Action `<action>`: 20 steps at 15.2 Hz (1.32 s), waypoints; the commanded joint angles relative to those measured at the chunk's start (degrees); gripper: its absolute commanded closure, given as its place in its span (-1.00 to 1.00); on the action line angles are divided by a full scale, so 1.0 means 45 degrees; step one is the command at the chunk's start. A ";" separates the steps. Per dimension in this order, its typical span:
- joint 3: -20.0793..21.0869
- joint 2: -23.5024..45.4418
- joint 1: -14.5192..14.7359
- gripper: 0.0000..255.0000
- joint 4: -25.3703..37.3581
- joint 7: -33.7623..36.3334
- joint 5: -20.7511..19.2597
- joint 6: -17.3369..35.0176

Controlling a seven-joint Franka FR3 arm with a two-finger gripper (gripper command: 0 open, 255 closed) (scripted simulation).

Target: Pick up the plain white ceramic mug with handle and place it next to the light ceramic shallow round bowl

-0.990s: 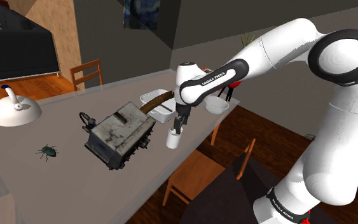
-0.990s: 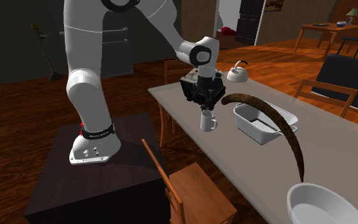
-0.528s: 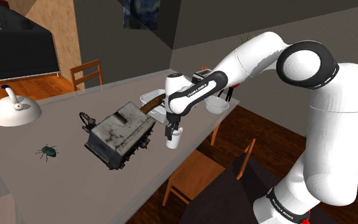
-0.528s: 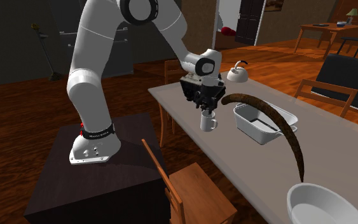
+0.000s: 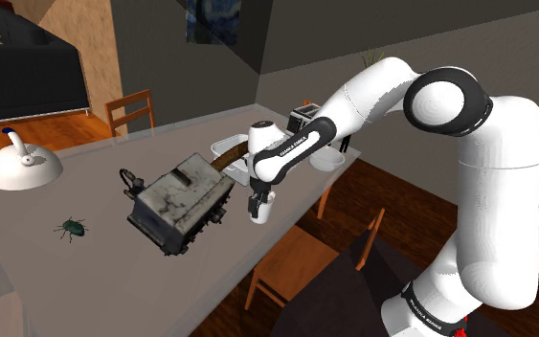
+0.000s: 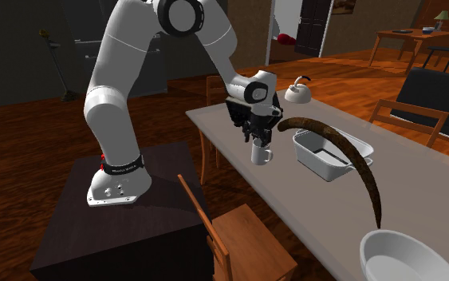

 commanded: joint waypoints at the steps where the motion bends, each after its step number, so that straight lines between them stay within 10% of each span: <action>1: -0.0002 0.0019 0.0000 -1.00 -0.0003 0.0002 -0.0003 0.0027; 5: -0.0002 0.0018 0.0000 -1.00 -0.0004 0.0002 -0.0003 0.0026; 6: -0.0002 0.0018 0.0000 1.00 -0.0004 0.0002 -0.0003 0.0026; 20: 0.0050 -0.0682 -0.0031 1.00 -0.0081 -0.0087 0.0082 -0.0594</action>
